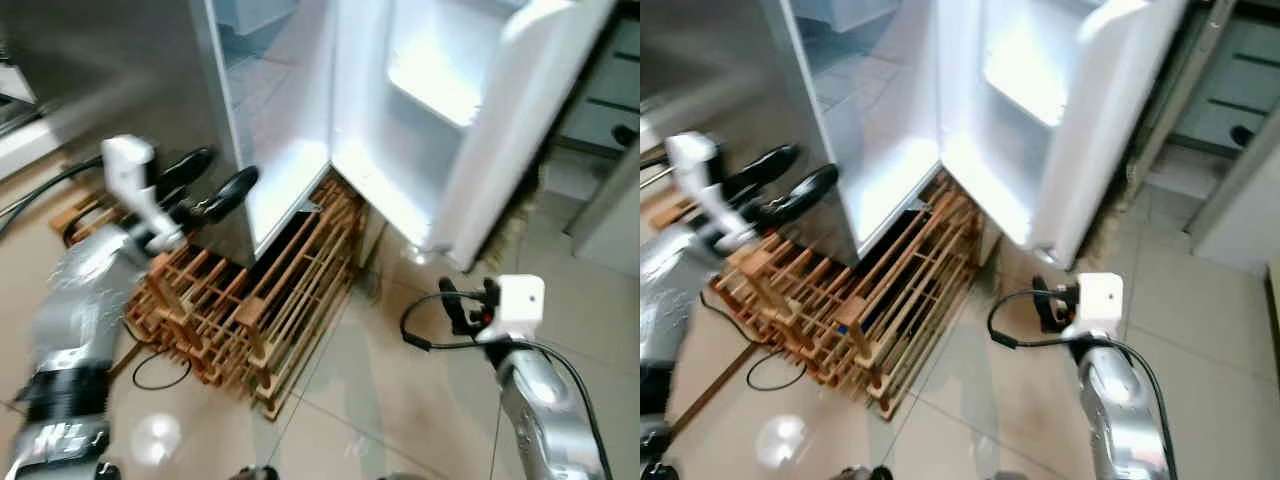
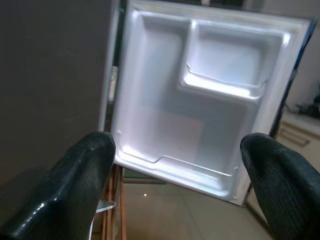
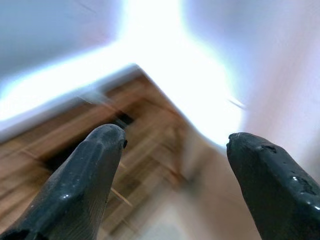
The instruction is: Restocking fridge
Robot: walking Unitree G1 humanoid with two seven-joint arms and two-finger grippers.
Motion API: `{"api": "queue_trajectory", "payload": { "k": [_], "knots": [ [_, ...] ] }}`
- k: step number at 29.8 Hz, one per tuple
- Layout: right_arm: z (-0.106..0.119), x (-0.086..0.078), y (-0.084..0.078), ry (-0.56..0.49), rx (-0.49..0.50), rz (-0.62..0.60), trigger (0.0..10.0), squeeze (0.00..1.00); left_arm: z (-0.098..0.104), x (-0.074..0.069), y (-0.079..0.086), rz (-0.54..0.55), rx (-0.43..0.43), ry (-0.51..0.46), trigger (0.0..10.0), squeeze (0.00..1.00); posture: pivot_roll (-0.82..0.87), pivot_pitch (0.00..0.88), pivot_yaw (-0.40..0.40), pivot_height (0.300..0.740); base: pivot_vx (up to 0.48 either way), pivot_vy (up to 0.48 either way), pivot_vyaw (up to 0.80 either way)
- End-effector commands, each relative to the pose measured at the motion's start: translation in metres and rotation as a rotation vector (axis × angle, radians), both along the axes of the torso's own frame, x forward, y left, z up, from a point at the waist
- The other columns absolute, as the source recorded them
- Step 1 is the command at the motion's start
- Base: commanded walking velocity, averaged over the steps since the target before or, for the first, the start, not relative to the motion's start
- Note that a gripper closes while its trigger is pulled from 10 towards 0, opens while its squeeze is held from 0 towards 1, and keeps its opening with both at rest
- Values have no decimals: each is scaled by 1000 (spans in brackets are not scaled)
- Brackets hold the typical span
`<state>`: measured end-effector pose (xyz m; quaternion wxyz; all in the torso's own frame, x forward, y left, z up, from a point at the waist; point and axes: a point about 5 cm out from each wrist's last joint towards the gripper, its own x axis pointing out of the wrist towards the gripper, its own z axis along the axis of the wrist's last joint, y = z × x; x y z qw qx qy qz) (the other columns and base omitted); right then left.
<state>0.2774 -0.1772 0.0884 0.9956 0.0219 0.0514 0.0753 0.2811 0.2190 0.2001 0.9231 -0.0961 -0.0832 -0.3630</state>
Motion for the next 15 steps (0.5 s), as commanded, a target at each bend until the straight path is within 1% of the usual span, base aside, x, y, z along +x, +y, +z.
{"api": "queue_trajectory", "payload": {
  "k": [1, 2, 3, 4, 5, 6, 7, 8, 9, 10, 11, 12, 13, 14, 15],
  "knots": [
    [-4, 2, 9, 8, -4, 40, 10000, 0, 5, -14, 7, 4, 4, -13, 10000, 0, -21, 0, -32, 740, 0, 0, 600],
    [-3, 5, 12, 5, -1, 55, 10000, 0, 2, -19, 10, 34, 11, 6, 10000, 0, -10, 0, -39, 740, 0, 0, 600],
    [-3, 5, 12, 5, -1, 55, 10000, 0, 2, -19, 10, 34, 11, 6, 10000, 0, -10, 0, -39, 740, 0, 0, 600],
    [-3, 9, 18, -3, 7, 74, 10000, 0, -9, -25, 9, 116, 25, 32, 10000, 0, 20, 0, -60, 740, 0, 0, 594],
    [-2, 11, 21, -9, 13, 81, 10000, 0, -13, -26, 6, 170, 26, 40, 10000, 0, 24, 0, -63, 740, 0, 0, 594],
    [-2, 11, 21, -9, 13, 81, 10000, 0, -13, -26, 6, 170, 26, 40, 10000, 0, 24, 0, -63, 740, 0, 0, 594],
    [-2, 14, 24, -14, 20, 88, 10000, 0, -18, -24, 2, 258, 13, 51, 10000, 0, 31, 0, -66, 740, 0, 0, 587],
    [-1, 18, 33, -27, 39, 99, 10000, 0, -29, -16, -4, 506, 19, 75, 10000, 0, 29, 0, -65, 740, 0, 0, 587],
    [-1, 18, 33, -27, 39, 99, 10000, 0, -29, -16, -4, 506, 19, 75, 10000, 0, 29, 0, -65, 740, 0, 0, 587],
    [0, 20, 36, -34, 47, 104, 10000, 0, -33, -15, -6, 593, 33, 85, 10000, 0, 29, 0, -65, 740, 0, 0, 587],
    [3, 22, 40, -44, 60, 109, 10000, 0, -39, -14, -10, 679, 85, 95, 10000, 0, 21, 0, -67, 740, 0, 0, 587],
    [3, 22, 40, -44, 60, 109, 10000, 0, -39, -14, -10, 679, 85, 95, 10000, 0, 21, 0, -67, 740, 0, 0, 587],
    [5, 24, 44, -51, 72, 112, 10000, 0, -47, -13, -13, 733, 95, 136, 10000, 0, 7, 0, -64, 740, 0, 0, 587],
    [6, 25, 46, -55, 73, 118, 10000, 0, -51, -11, -13, 773, 146, 144, 10000, 0, -3, 0, -60, 740, 292, -375, 587],
    [7, 26, 48, -60, 76, 125, 10000, 0, -51, -9, -14, 793, 172, 139, 10000, 0, -9, 0, -57, 740, 289, -379, 587]
  ]
}}
